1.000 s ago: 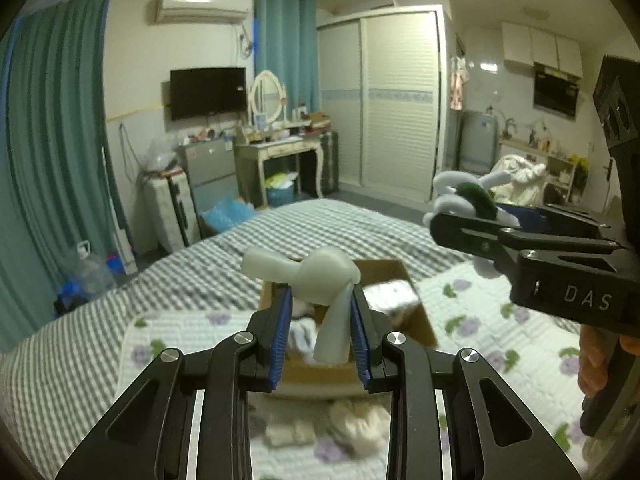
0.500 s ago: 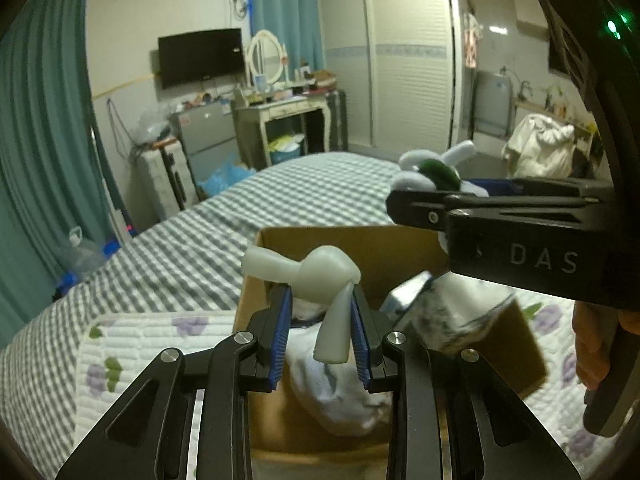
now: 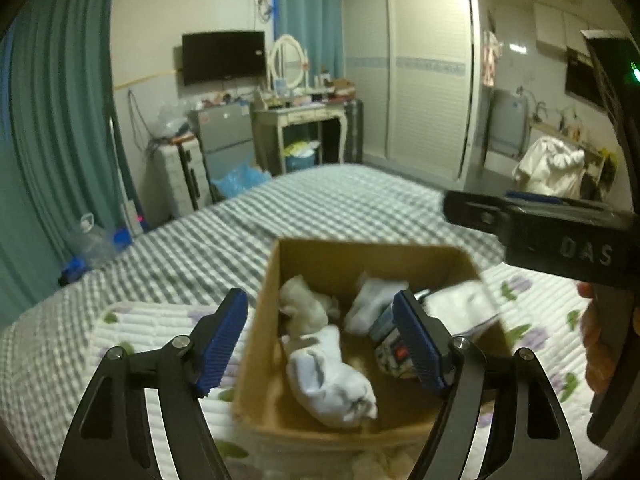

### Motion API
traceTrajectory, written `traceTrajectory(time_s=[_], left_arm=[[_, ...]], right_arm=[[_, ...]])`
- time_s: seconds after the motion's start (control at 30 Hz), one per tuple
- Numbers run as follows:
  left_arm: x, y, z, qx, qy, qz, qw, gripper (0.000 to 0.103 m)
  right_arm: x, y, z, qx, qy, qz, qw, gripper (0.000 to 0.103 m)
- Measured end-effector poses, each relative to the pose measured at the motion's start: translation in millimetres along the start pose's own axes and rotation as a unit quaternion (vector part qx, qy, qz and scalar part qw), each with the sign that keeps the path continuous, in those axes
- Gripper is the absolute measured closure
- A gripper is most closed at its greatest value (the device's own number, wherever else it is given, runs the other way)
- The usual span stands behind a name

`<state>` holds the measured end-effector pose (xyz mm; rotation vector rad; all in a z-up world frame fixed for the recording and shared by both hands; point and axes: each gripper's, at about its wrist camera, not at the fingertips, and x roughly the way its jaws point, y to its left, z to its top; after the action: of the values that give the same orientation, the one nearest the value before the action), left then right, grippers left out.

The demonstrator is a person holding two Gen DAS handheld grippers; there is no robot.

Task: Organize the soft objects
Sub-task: 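Carry both items into the cardboard box and open both grippers, then grasp the cream lace bundle with the right gripper while the left gripper grasps the folded white cloth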

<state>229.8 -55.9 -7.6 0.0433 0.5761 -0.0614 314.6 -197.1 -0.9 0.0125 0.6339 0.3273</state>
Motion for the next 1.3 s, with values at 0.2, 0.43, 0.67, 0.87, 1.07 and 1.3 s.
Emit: traceTrajectory(time_s=[0.2,0.43,0.67,0.87,1.07,1.3], left_arm=[[-112.5,3.1,28.6,0.004,-0.074,0.009,0.9972,0.016],[-211.3,13.9,29.7,0.013,-0.117,0.015,0.9930,0.016],[-248.1,28.9,5.4,0.030,-0.124,0.017,0.9917,0.016],[-221.3,39.9,-40.5,0.039,-0.110,0.026,0.9928,0.016],[-156.9,54.4,-75.7,0.021,-0.049,0.007,0.9986,0.016],[-87.5,64.8,-106.4,0.007,-0.001,-0.004,1.0000,0.016]], right_arm=[[-111.9,10.7,16.9,-0.015,-0.054,-0.036,0.998,0.015],[-228.0,41.4,16.2,-0.038,-0.087,-0.058,0.994,0.005],[-277.3,80.6,-22.4,-0.069,-0.094,-0.074,0.990,0.000],[-244.1,97.9,-84.9,-0.071,-0.066,-0.066,0.993,0.000],[-163.5,105.8,-143.1,-0.063,-0.008,-0.056,0.996,0.000],[-75.6,98.8,-179.0,-0.030,0.049,-0.060,0.997,0.005]])
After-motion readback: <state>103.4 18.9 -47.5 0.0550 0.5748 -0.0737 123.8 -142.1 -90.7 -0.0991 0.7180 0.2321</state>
